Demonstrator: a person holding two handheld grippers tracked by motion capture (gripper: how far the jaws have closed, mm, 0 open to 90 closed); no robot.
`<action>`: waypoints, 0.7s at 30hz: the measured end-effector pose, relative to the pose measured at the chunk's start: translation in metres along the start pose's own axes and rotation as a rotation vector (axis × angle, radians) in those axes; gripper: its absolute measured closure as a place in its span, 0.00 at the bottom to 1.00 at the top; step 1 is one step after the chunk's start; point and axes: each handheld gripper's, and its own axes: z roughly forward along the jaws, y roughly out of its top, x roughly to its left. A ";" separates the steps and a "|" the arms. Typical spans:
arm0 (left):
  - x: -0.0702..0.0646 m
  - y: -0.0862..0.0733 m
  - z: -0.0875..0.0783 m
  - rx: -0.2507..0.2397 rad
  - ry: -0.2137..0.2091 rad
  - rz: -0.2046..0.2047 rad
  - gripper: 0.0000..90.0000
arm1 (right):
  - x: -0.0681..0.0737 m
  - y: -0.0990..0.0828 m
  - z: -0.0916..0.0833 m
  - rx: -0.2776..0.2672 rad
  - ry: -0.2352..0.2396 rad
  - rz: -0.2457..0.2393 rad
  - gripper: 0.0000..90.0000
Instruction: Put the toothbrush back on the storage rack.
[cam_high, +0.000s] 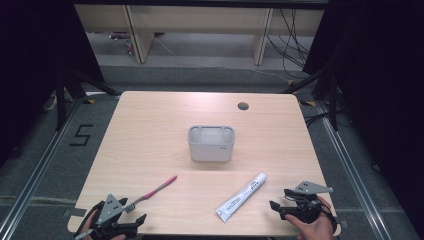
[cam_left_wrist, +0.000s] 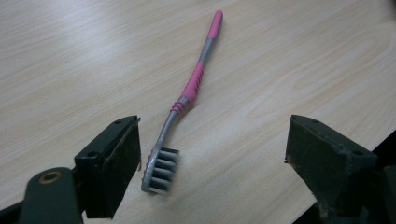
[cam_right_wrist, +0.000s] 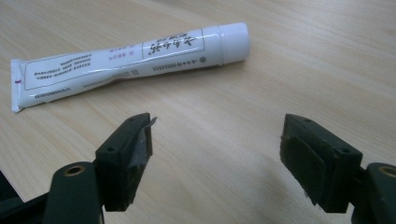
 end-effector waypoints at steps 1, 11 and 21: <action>0.000 0.000 0.000 0.000 0.000 0.000 0.19 | 0.000 0.000 0.000 -0.001 0.000 -0.002 0.29; 0.000 0.001 -0.001 0.000 -0.004 -0.009 0.25 | -0.001 0.000 0.000 -0.008 -0.003 0.007 0.30; -0.001 0.001 -0.002 -0.029 -0.020 -0.039 0.37 | 0.000 -0.001 -0.001 -0.012 -0.002 0.032 0.31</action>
